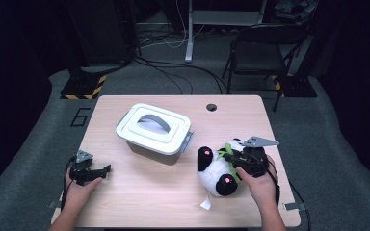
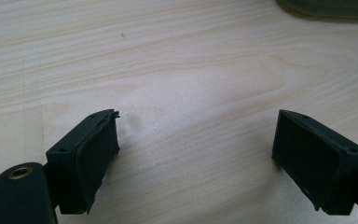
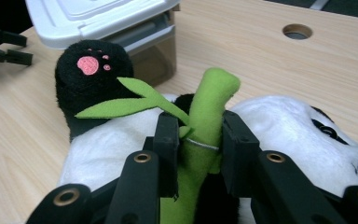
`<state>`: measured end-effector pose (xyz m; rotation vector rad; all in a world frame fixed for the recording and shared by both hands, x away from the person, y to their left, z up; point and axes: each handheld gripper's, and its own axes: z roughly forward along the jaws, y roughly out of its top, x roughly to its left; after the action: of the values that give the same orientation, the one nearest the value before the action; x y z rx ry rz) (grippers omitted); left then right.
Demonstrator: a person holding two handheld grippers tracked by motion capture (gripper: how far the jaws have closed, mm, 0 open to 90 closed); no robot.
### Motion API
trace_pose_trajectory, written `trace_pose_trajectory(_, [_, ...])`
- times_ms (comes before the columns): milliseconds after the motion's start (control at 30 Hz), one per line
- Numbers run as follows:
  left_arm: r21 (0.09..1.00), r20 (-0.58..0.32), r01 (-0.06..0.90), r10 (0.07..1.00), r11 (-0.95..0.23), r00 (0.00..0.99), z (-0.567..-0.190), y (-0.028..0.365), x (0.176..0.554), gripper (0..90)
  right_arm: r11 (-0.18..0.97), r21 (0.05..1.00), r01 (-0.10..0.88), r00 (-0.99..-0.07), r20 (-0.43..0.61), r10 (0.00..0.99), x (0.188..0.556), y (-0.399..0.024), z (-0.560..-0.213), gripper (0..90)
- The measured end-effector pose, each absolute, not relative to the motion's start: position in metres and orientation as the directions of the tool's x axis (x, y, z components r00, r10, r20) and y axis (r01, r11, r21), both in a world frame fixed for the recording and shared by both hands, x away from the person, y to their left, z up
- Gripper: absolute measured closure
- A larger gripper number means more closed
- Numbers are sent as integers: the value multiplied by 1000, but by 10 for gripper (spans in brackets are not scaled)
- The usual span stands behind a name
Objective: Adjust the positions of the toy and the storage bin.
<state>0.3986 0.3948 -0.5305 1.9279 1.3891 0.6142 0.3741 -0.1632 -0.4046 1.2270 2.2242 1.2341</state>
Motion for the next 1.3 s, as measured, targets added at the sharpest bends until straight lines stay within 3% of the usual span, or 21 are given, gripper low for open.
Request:
trace_pose_trajectory(467, [750,-11,629,947,-205,321,-531,395,399,140,235,807,542,-525,107,844,372,-183,-413,702])
trace_pose_trajectory(833, [745,-12,634,946,-208,324,-530,395,399,140,240,794,558,-535,123,836,376,-188,-427,690])
trace_pose_trajectory(1100, [755,-14,626,950,-195,313,-530,396,398,168,212,802,559,-529,148,836,375,-191,-427,615])
trace_pose_trajectory(1300, [751,-16,632,951,-193,310,-528,397,396,253,194,826,529,-525,139,840,370,-193,-416,542])
